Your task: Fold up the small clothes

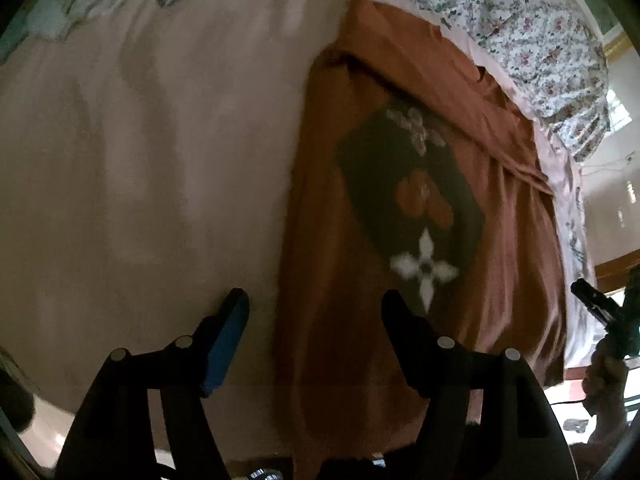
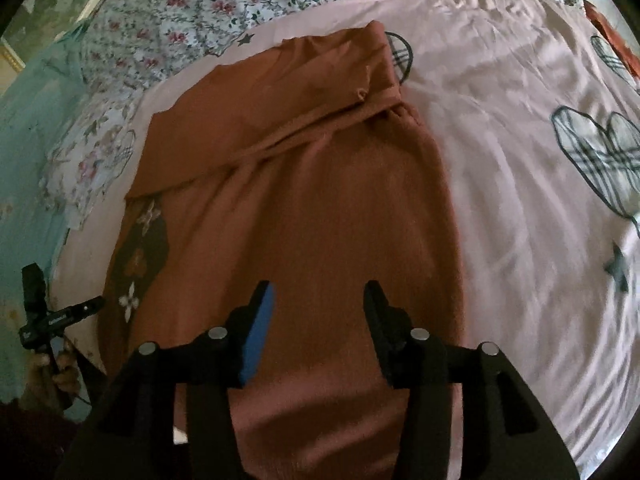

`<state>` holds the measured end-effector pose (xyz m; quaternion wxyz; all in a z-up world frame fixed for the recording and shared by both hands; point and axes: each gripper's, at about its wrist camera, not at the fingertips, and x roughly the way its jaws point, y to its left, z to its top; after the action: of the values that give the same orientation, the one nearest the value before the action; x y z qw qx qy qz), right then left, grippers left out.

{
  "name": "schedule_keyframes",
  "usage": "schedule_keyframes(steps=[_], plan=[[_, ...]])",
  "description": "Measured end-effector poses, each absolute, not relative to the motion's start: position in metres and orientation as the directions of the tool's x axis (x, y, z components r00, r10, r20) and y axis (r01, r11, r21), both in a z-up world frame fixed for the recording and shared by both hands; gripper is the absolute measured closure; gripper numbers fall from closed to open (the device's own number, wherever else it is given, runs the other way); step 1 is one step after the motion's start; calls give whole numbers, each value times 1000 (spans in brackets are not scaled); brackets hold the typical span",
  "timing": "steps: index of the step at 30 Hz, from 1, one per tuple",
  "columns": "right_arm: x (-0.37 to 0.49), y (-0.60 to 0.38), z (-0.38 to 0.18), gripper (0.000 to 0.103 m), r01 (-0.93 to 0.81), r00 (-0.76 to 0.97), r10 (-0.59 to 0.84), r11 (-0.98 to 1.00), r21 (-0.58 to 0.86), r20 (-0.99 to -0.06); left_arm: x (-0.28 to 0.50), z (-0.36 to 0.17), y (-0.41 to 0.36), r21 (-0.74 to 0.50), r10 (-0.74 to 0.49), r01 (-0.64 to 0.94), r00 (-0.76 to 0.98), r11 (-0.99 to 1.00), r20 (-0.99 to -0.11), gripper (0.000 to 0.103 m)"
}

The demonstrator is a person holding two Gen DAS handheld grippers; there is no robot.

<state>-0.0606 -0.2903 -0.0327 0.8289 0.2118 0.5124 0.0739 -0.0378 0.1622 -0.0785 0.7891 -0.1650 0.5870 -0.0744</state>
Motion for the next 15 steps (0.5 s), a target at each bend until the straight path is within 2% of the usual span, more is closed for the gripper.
schedule_keyframes(steps=[5,7,11,15], plan=[[-97,-309,-34,51,143,460,316,896,420,-830,-70,-88,169,-455,-422,-84,260,886,-869,32],[-110,-319,-37,51,172,457,315,886,430,-832,-77,-89,168,-469,-439,-70,253,880,-862,32],[-135,-332,-43,51,211,445,328,866,453,-834,-82,-89,164,-499,-479,-31,235,866,-846,40],[-153,-332,-55,51,210,427,383,839,502,-819,-79,-93,160,-506,-493,-12,207,862,-845,40]])
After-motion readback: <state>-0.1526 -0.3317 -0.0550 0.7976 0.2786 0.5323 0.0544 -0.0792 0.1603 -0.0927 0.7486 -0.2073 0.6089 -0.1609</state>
